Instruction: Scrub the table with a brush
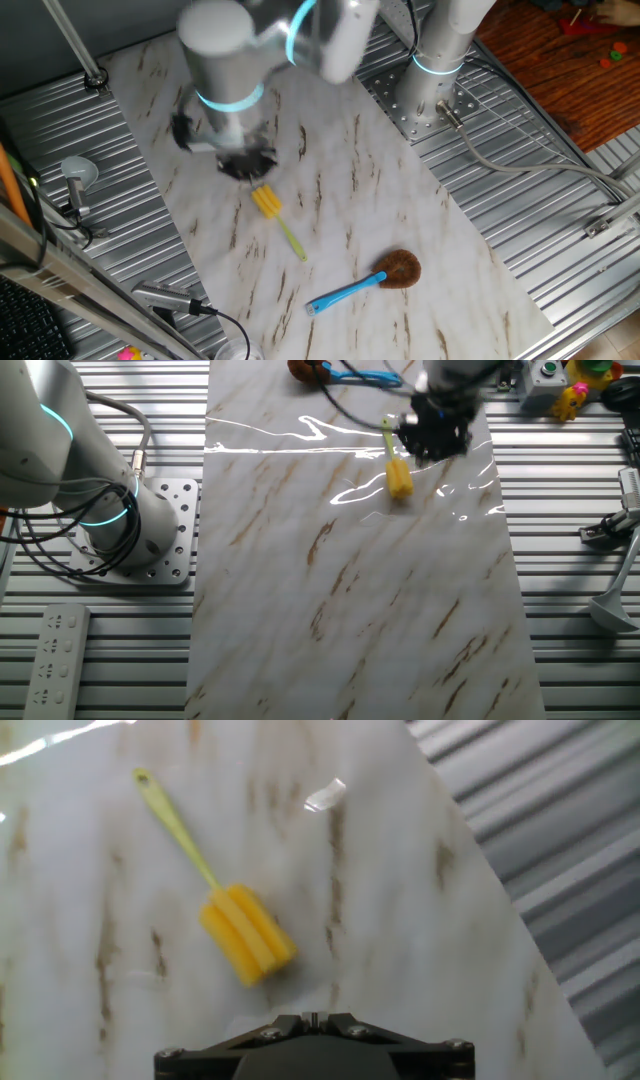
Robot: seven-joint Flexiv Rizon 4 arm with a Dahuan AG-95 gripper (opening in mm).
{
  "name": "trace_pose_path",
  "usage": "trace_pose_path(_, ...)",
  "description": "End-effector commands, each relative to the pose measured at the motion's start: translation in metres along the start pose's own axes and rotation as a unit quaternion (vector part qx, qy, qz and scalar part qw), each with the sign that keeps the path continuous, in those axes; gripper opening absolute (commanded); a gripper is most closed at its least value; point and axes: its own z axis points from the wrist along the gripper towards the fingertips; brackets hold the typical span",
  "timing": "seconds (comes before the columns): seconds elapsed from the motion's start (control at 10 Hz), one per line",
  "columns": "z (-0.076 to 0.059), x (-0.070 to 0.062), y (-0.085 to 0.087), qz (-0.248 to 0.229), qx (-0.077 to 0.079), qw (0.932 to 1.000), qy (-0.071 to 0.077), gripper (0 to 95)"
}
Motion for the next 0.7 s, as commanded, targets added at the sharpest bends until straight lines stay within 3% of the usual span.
trace_pose_path(0.1,0.0055,-0.0259,0.0184,-0.014,0.007,0.9999,-0.001,19.0)
trace_pose_path(0.2,0.0055,-0.0259,0.0184,-0.035,0.009,0.9993,-0.003,38.0)
trace_pose_path(0.5,0.0055,-0.0259,0.0184,-0.080,0.004,0.9968,-0.003,38.0)
trace_pose_path(0.7,0.0138,-0.0355,0.0199,-0.098,0.000,0.9951,-0.006,38.0)
